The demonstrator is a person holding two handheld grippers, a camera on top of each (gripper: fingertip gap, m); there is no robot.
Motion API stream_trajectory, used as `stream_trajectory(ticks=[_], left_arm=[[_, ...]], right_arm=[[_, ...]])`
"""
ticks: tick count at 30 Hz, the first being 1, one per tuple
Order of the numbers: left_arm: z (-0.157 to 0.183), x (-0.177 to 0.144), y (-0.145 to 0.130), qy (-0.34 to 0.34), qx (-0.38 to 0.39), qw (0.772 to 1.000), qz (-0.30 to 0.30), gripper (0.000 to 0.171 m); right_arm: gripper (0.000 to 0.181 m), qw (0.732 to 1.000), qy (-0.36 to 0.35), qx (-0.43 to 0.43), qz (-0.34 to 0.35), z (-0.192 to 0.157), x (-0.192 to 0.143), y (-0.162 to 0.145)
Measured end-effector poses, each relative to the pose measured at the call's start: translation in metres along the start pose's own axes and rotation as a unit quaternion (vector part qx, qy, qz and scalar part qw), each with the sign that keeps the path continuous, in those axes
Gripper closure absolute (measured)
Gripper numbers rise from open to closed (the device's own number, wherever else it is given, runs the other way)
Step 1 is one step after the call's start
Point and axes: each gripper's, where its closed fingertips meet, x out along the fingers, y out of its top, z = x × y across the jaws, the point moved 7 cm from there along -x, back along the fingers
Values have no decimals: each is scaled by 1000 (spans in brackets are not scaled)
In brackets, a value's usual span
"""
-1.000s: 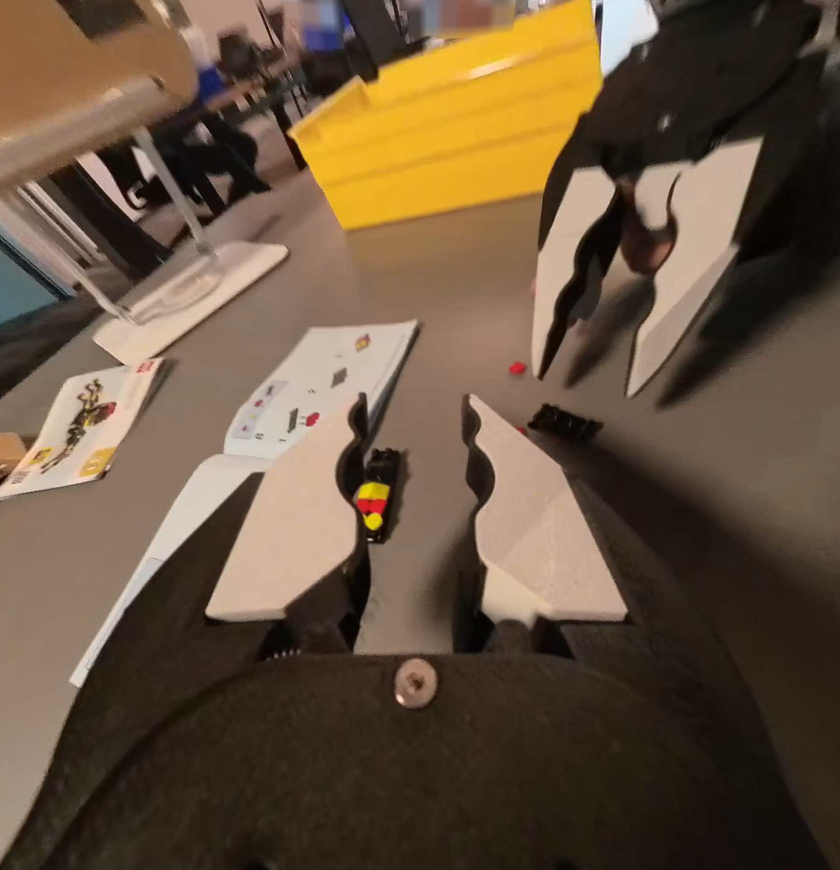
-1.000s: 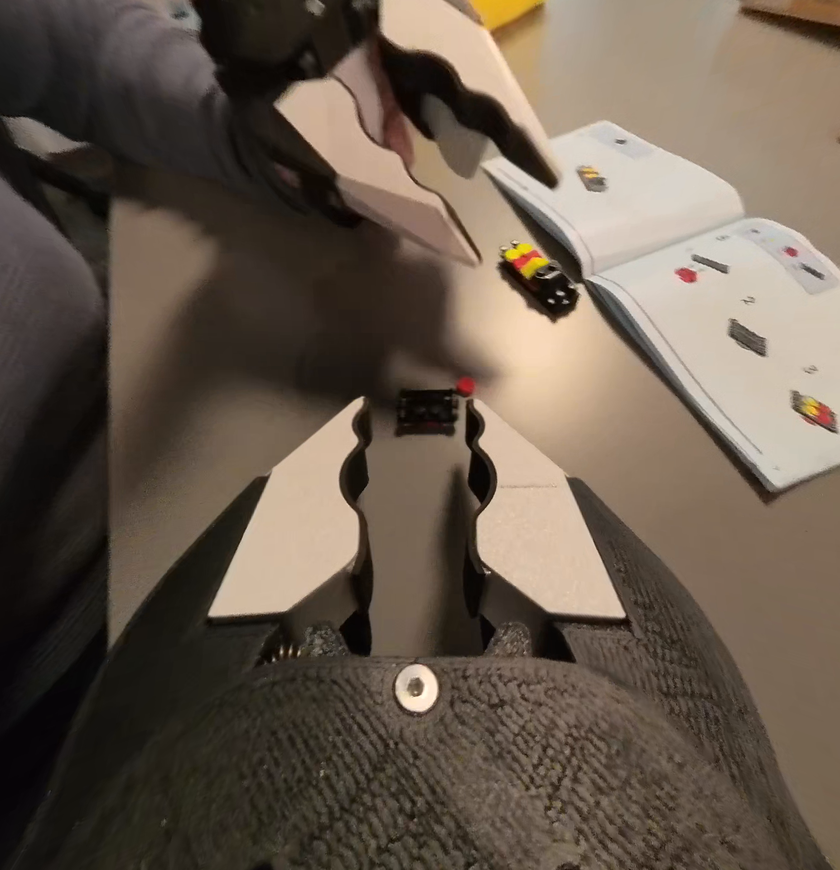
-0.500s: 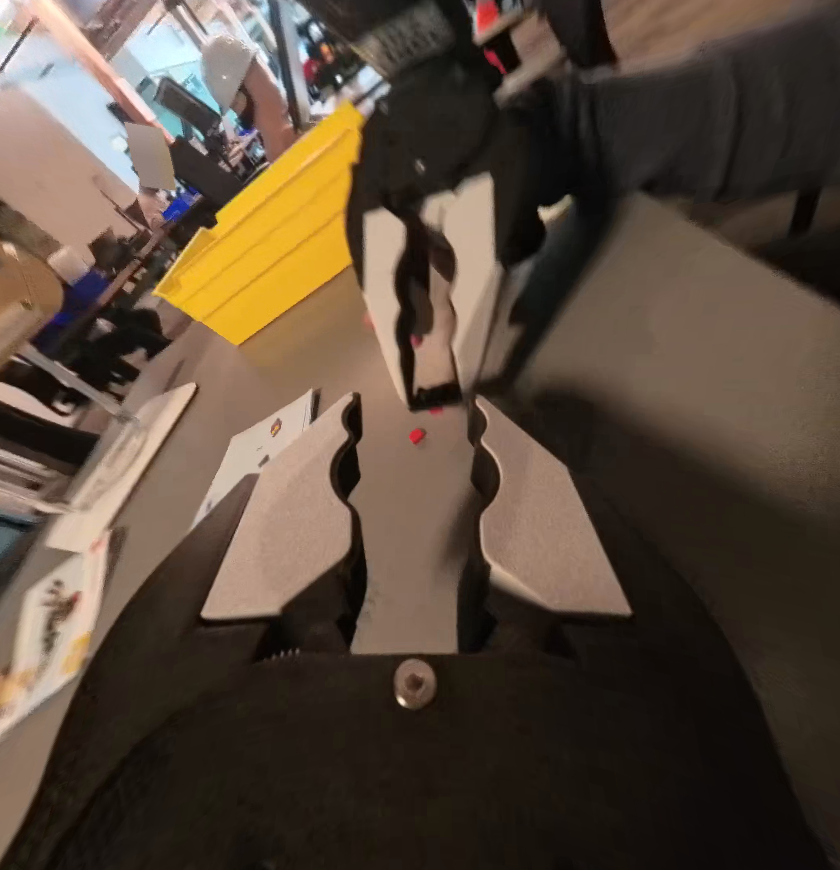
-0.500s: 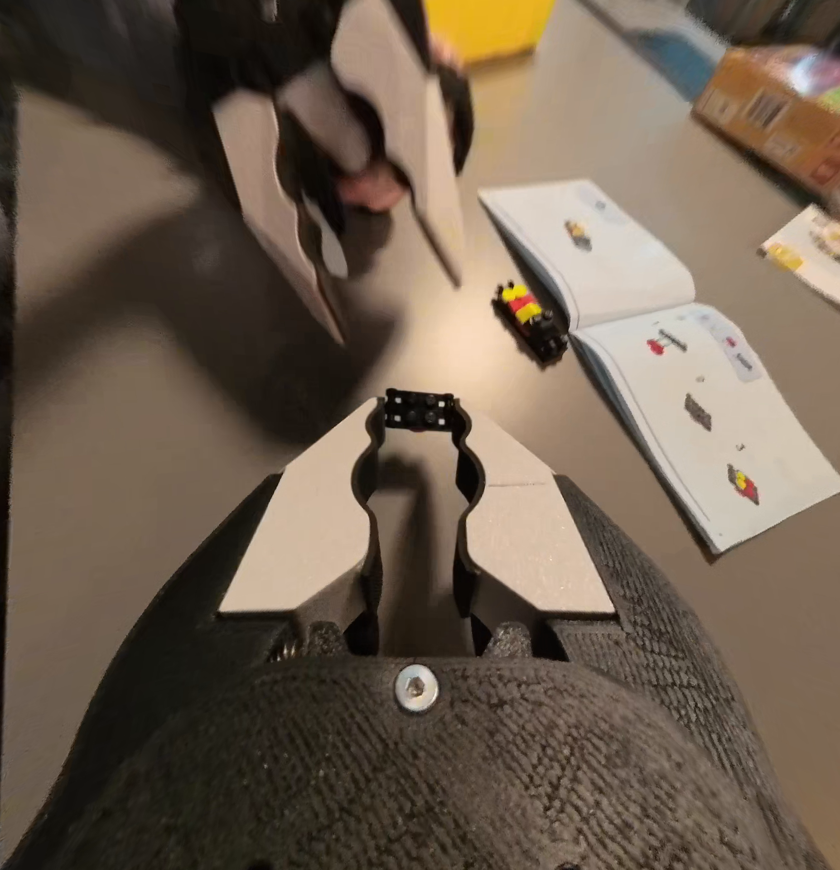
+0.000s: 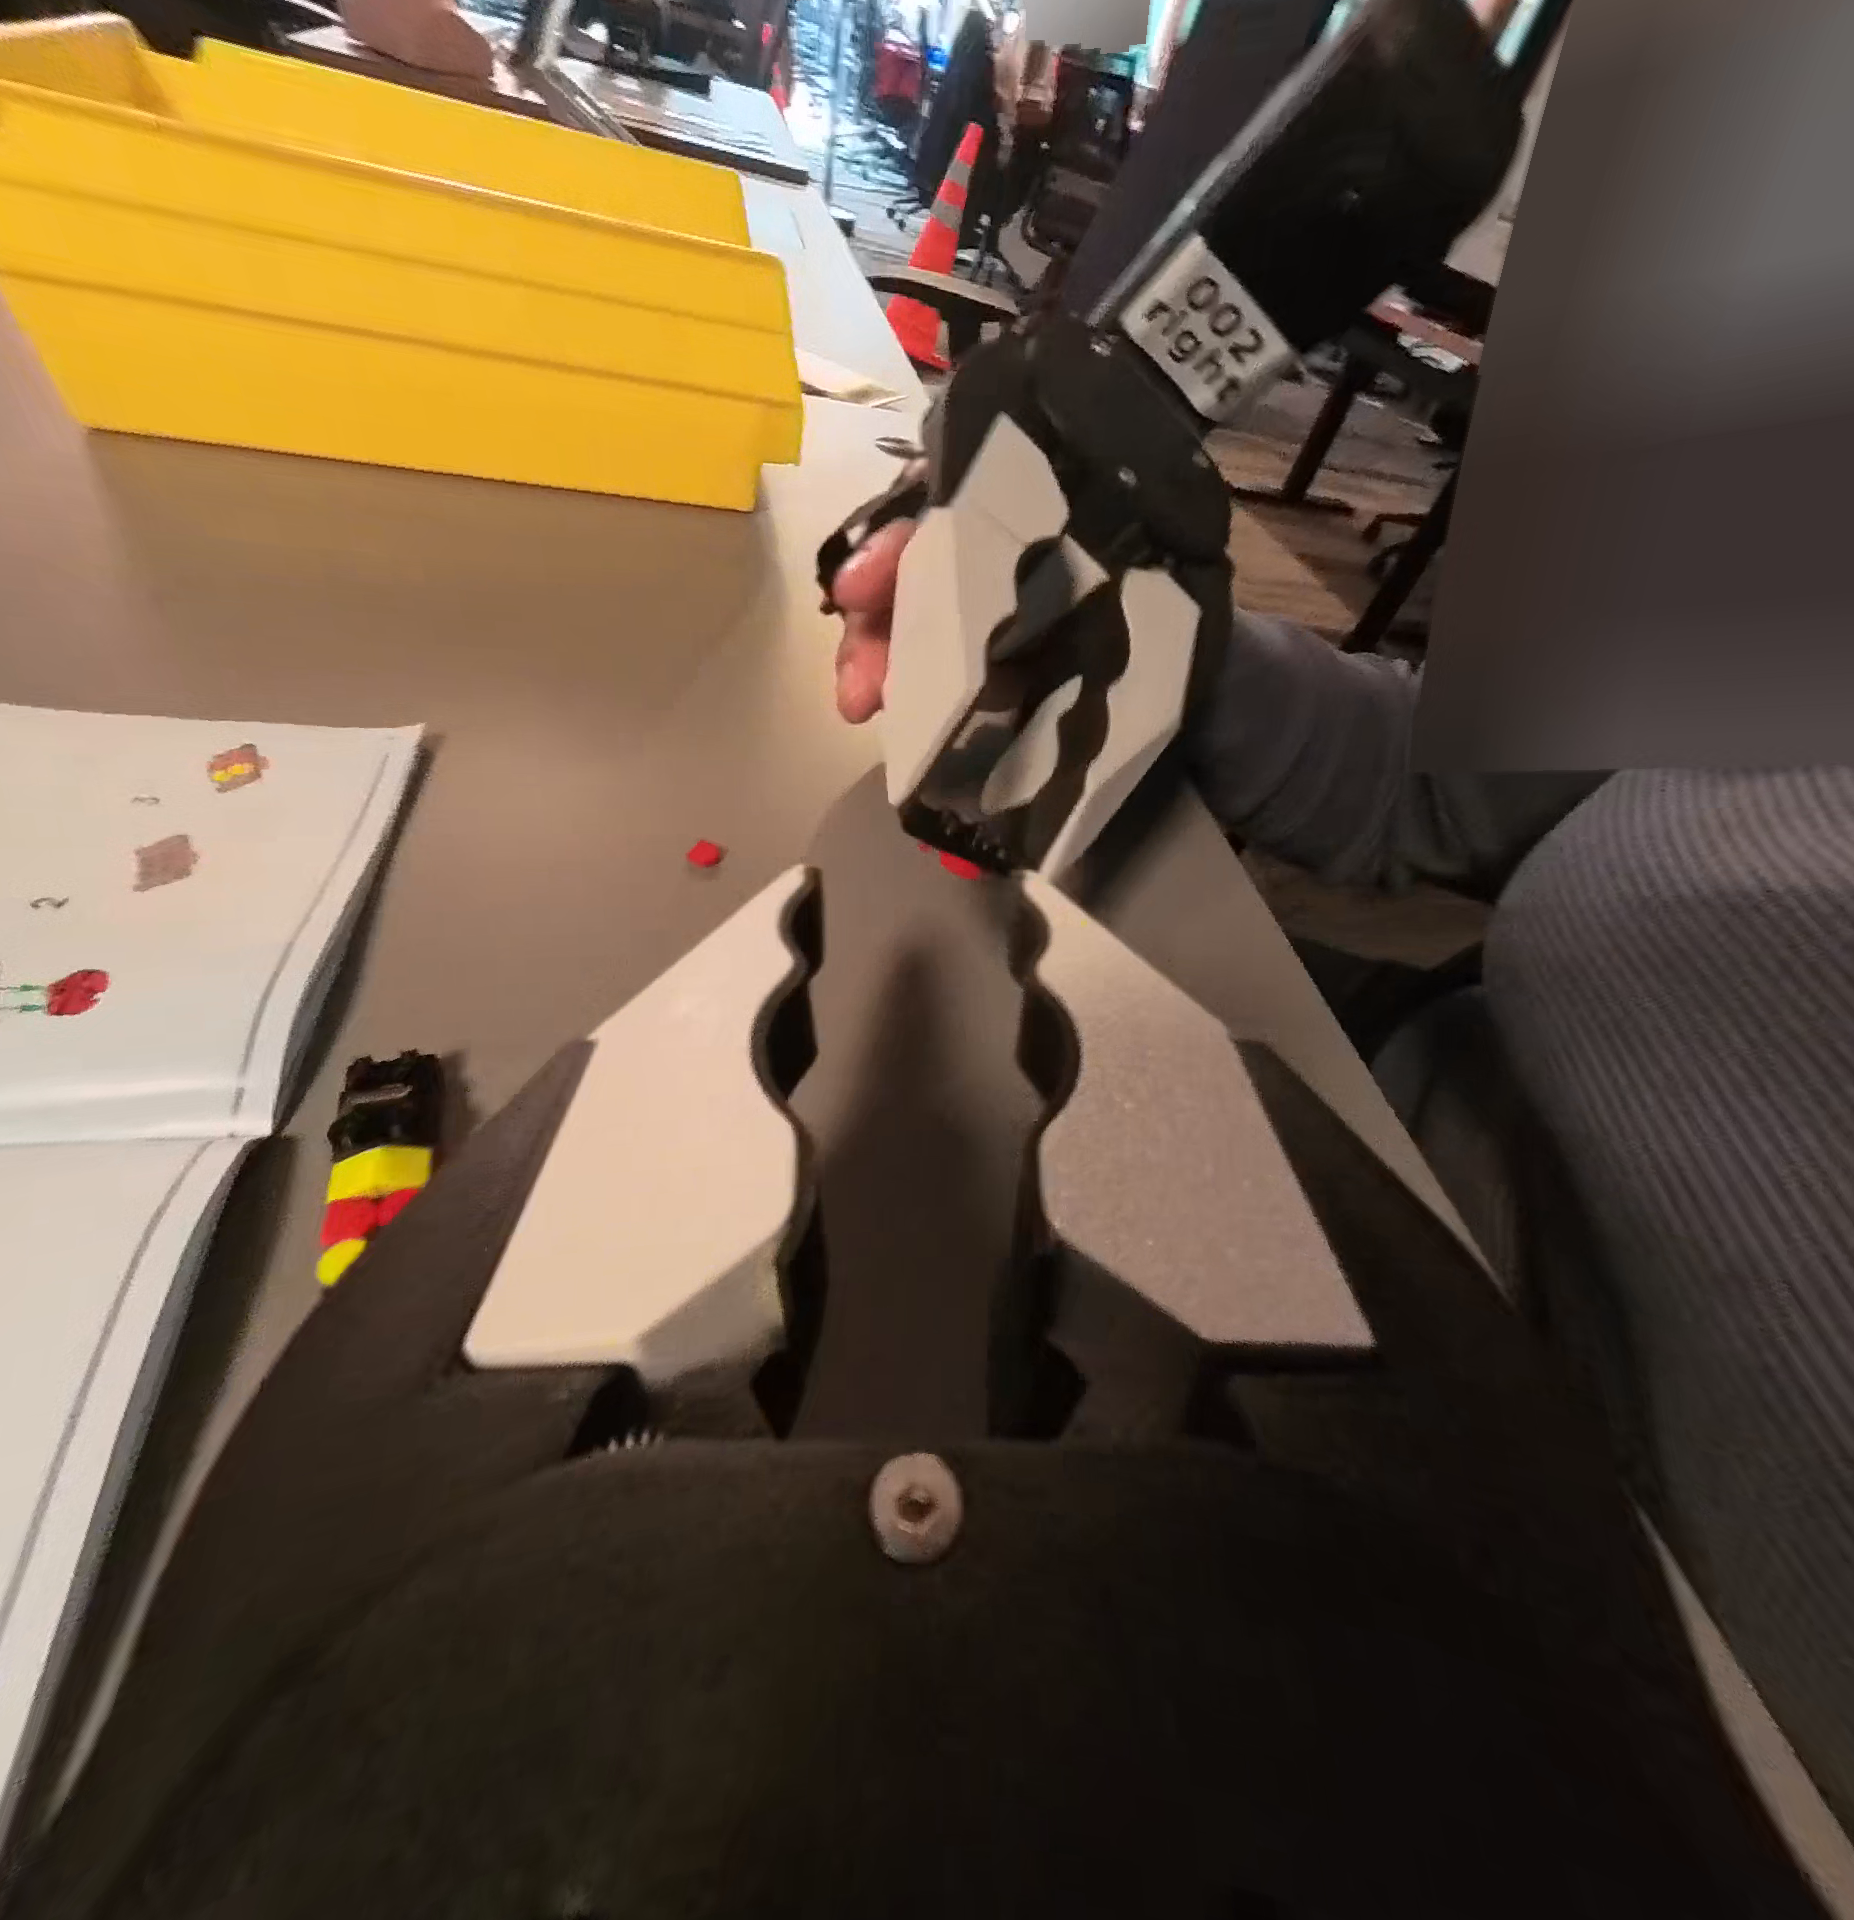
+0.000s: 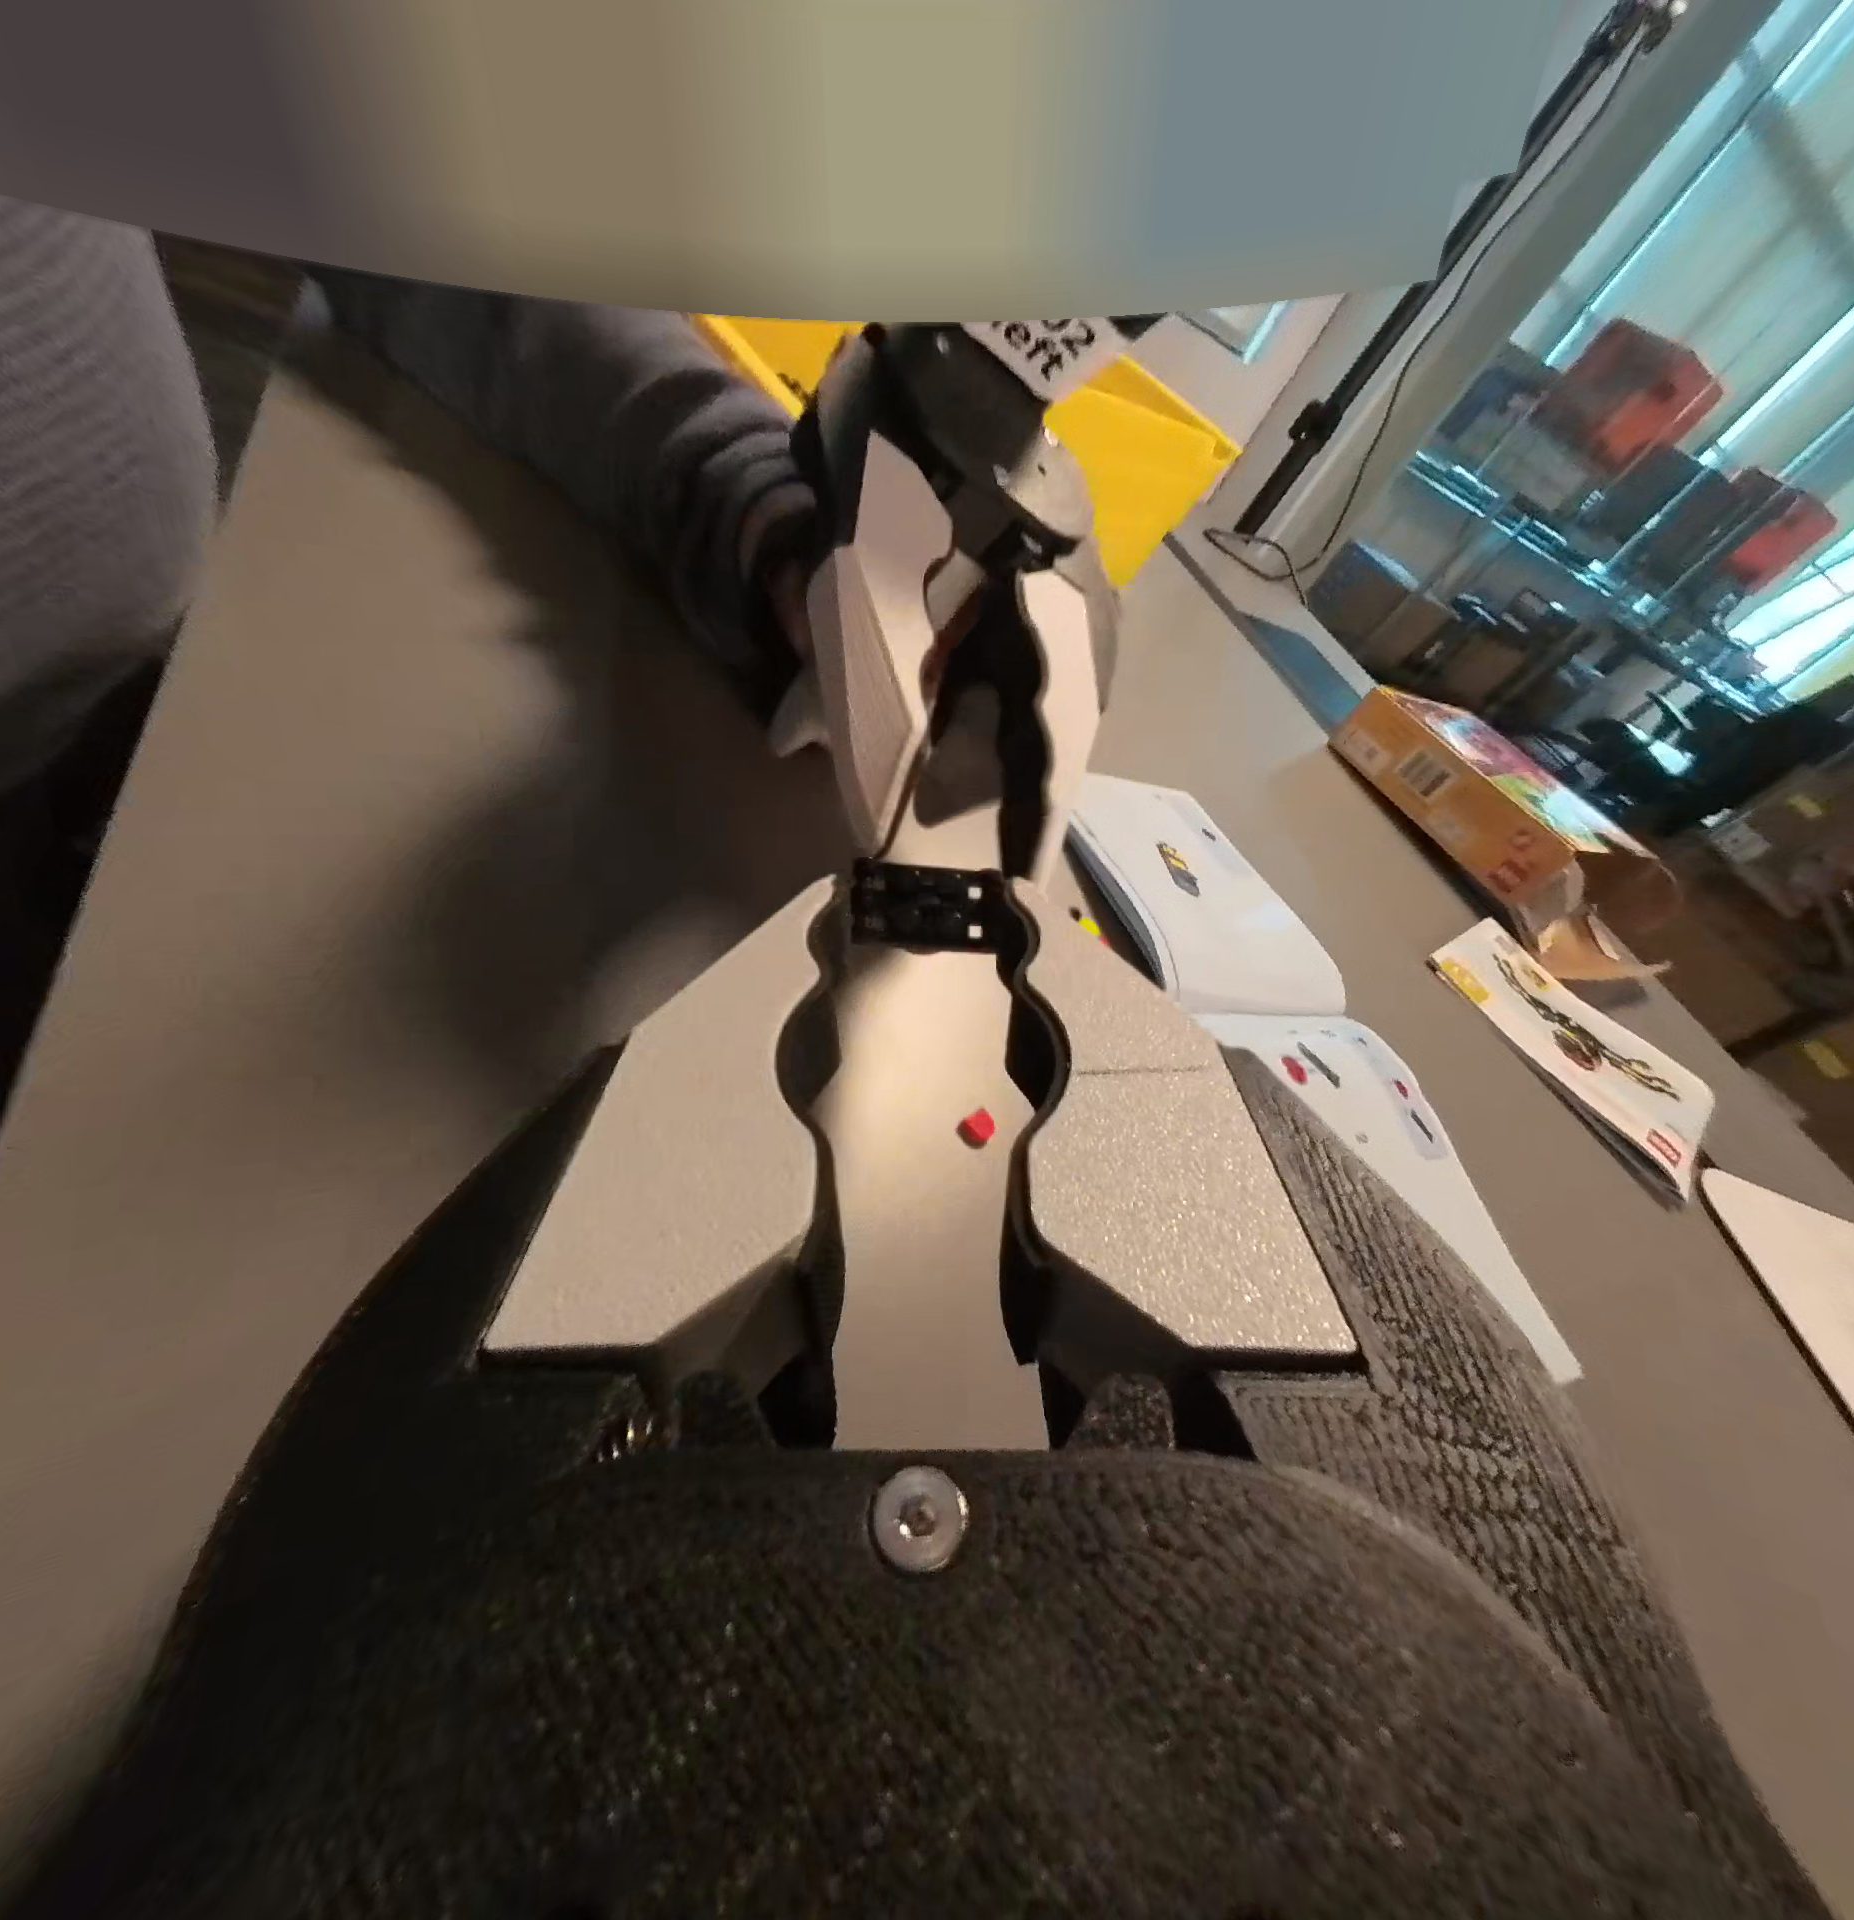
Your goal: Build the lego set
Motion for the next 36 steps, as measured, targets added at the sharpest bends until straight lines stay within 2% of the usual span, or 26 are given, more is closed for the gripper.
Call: stream_trajectory(ticks=[2, 6, 10, 20, 23, 29, 30, 32, 34, 35, 36], left_arm=[[3, 0, 0, -3, 15, 1000, 2, 147], [13, 3, -1, 18, 94, 995, -3, 148], [23, 8, -4, 45, 162, 986, -4, 155], [24, 7, -3, 46, 155, 987, 8, 161], [23, 7, -4, 65, 162, 985, 6, 171], [21, 4, -4, 60, 152, 987, 10, 171], [19, 3, -3, 61, 144, 988, 13, 169], [15, 0, -3, 63, 134, 989, 14, 150], [14, -5, -4, 78, 193, 978, 13, 144], [15, -7, -7, 98, 255, 962, 4, 143], [17, -8, -10, 119, 328, 937, -9, 143]], right_arm=[[156, 999, 18, 29, 26, 0, -3, 4], [155, 995, 38, 69, 69, 1, -7, 11], [156, 995, 41, 70, 64, 0, -5, 10], [155, 993, 59, 90, 47, -2, -2, 6], [155, 992, 66, 92, 49, -4, -2, 6], [156, 993, 59, 93, 50, -2, -2, 7], [155, 993, 55, 93, 47, -2, -3, 6], [156, 993, 52, 95, 43, 0, -3, 5], [156, 993, 50, 101, 38, 1, -3, 4], [156, 993, 50, 103, 34, 1, -3, 3], [156, 993, 52, 104, 31, 0, -2, 2]])
